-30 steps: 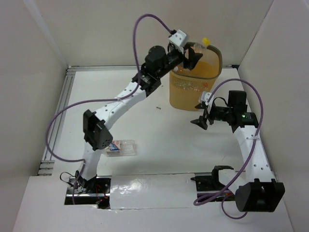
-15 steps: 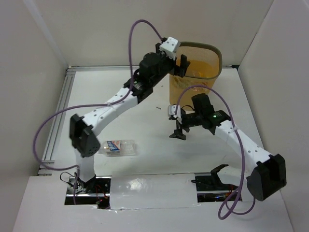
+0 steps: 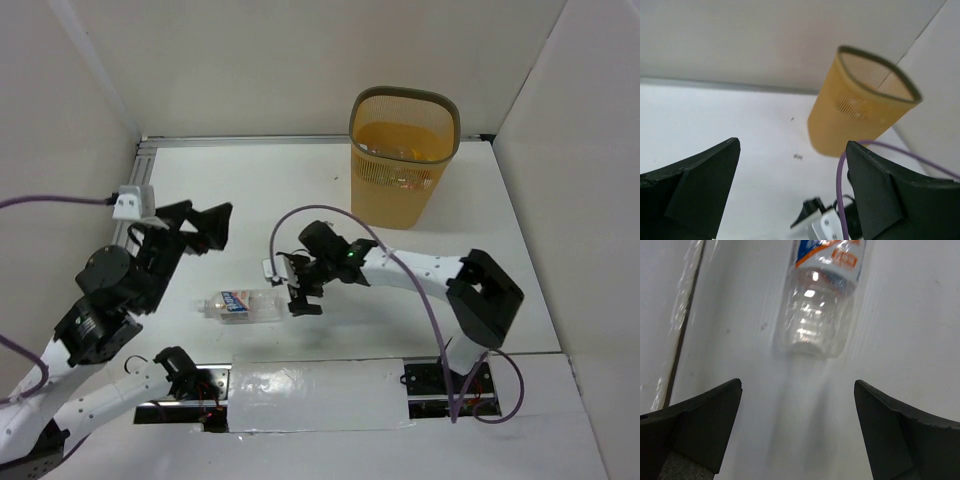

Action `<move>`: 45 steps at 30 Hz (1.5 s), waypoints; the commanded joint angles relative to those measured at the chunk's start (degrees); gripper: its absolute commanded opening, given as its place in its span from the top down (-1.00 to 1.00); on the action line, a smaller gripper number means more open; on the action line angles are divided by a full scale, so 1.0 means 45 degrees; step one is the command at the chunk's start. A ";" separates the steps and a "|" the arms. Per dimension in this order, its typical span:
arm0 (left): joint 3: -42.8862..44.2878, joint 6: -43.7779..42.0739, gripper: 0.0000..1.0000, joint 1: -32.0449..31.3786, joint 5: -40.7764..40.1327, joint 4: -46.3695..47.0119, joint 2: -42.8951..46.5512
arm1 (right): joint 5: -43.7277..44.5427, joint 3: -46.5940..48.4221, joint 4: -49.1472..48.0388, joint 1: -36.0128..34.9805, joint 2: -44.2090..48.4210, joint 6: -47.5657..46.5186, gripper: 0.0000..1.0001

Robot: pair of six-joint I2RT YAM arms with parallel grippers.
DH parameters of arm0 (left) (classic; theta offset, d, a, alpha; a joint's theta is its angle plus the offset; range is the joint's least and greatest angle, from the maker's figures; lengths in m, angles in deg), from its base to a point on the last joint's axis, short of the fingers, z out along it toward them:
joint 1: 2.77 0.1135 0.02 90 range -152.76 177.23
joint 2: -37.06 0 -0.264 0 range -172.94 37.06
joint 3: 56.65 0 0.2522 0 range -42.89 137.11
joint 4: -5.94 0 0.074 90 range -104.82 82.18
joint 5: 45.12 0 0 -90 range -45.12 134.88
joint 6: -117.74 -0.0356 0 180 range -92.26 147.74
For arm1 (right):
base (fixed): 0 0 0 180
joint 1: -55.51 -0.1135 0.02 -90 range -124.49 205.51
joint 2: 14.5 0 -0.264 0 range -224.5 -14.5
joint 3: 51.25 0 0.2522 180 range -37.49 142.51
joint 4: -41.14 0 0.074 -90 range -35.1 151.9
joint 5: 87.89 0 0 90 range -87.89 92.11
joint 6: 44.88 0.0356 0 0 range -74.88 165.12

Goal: Put the plastic bottles in the bin

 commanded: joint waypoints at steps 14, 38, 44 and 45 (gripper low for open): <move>-0.1130 0.1501 -0.99 -0.0167 -0.0348 -0.4073 0.2368 | 0.1997 0.4104 -0.1702 -0.2089 -0.5250 0.2813 -0.94; -0.3827 -0.0081 -0.99 -0.0167 0.6002 -0.0010 0.1358 | 0.2852 1.0022 -0.0567 0.4724 -0.0468 0.4607 0.54; -0.4294 -0.0081 -0.99 -0.0167 0.6410 0.1548 0.0086 | 0.3836 0.9905 0.0014 0.7945 -0.0115 0.5995 0.51; -0.4296 -0.0081 -0.99 -0.0167 0.6547 0.1707 -0.0166 | 0.3447 0.9905 0.0229 0.8781 -0.0115 0.6112 0.45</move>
